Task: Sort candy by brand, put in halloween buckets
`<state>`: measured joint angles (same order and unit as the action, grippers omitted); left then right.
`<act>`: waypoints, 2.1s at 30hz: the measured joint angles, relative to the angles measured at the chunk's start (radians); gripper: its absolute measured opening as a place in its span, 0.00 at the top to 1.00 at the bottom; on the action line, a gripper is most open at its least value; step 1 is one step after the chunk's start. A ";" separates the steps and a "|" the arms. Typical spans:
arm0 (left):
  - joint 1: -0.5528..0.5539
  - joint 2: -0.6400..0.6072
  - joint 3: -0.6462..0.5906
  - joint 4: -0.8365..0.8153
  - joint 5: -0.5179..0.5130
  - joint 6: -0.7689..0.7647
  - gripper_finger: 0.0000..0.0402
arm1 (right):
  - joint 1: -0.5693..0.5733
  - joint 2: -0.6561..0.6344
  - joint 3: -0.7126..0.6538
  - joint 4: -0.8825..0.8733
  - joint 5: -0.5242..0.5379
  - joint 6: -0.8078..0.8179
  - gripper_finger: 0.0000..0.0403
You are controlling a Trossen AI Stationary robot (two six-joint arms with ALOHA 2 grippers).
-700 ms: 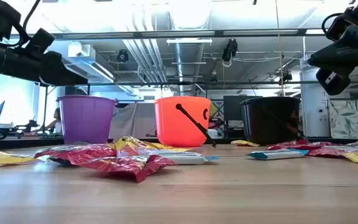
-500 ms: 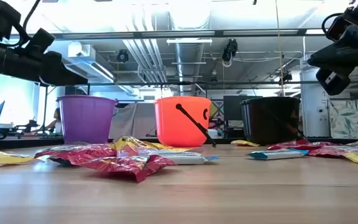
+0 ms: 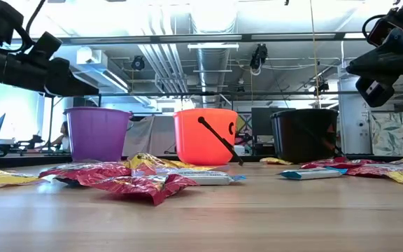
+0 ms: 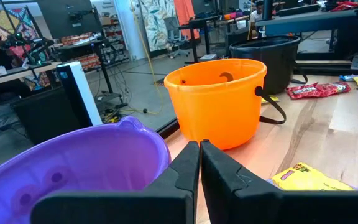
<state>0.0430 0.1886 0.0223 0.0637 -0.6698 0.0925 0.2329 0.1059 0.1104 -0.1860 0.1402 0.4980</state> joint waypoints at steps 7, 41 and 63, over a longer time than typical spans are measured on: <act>0.000 0.000 0.000 0.000 0.000 0.000 1.00 | 0.000 0.000 0.000 0.000 0.000 0.000 0.93; 0.000 0.000 0.000 0.000 0.000 0.000 1.00 | 0.000 0.000 0.000 0.005 -0.001 0.057 0.93; -0.001 0.000 0.001 0.051 0.116 -0.317 1.00 | 0.000 0.283 0.000 0.396 0.310 -0.131 0.93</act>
<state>0.0422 0.1886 0.0231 0.1151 -0.5540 -0.2244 0.2330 0.3889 0.1108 0.2105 0.4501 0.3671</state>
